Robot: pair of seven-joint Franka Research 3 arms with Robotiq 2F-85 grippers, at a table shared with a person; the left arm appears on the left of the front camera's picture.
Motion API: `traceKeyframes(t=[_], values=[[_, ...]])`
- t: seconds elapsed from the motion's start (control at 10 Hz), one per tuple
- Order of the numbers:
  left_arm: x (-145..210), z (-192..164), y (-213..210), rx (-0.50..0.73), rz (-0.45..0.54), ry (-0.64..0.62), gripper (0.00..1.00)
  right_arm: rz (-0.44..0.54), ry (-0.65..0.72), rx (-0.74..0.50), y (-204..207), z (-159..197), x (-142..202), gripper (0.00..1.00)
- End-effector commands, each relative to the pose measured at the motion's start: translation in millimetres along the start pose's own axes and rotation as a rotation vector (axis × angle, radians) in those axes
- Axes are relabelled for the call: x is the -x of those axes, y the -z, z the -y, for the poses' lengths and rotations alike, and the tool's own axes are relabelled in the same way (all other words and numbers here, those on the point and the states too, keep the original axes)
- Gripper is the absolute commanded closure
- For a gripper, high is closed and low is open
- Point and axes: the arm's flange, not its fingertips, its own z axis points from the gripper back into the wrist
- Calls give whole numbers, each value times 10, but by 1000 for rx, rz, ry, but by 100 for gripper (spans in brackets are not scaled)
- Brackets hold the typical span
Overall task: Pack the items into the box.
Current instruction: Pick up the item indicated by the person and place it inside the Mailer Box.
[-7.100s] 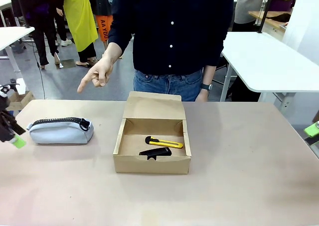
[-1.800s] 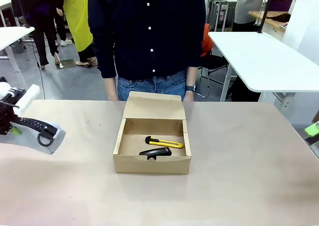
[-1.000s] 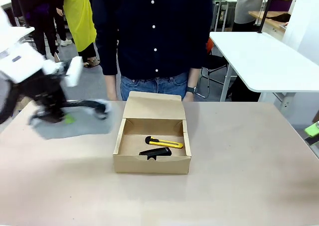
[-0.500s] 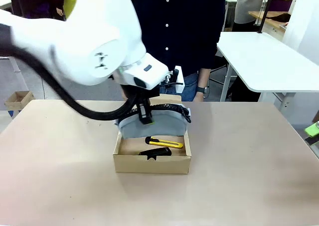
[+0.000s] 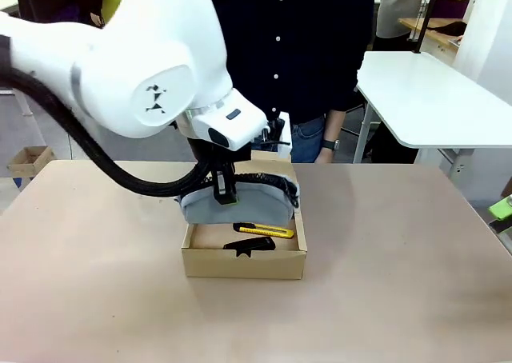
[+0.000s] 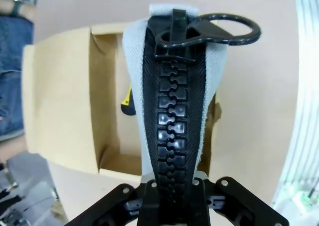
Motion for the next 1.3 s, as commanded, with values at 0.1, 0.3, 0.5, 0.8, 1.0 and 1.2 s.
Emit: traceKeyframes(t=[0.1,0.3,0.5,0.8,1.0,1.2], values=[[-246,-420,227,35,-117,34,93,-13,-17,3,-30,13,16,0],[-260,-620,511,94,-93,25,93,-13,-17,3,-30,13,16,0],[-196,-688,686,151,-49,0,93,-13,-17,3,-30,13,16,0],[-110,-731,961,242,-31,-16,93,-13,-17,3,-30,13,16,0],[-85,-762,1037,286,-15,-14,93,-13,-17,3,-30,13,16,0],[-75,-773,1035,281,-28,-23,93,-13,-17,3,-30,13,16,0]])
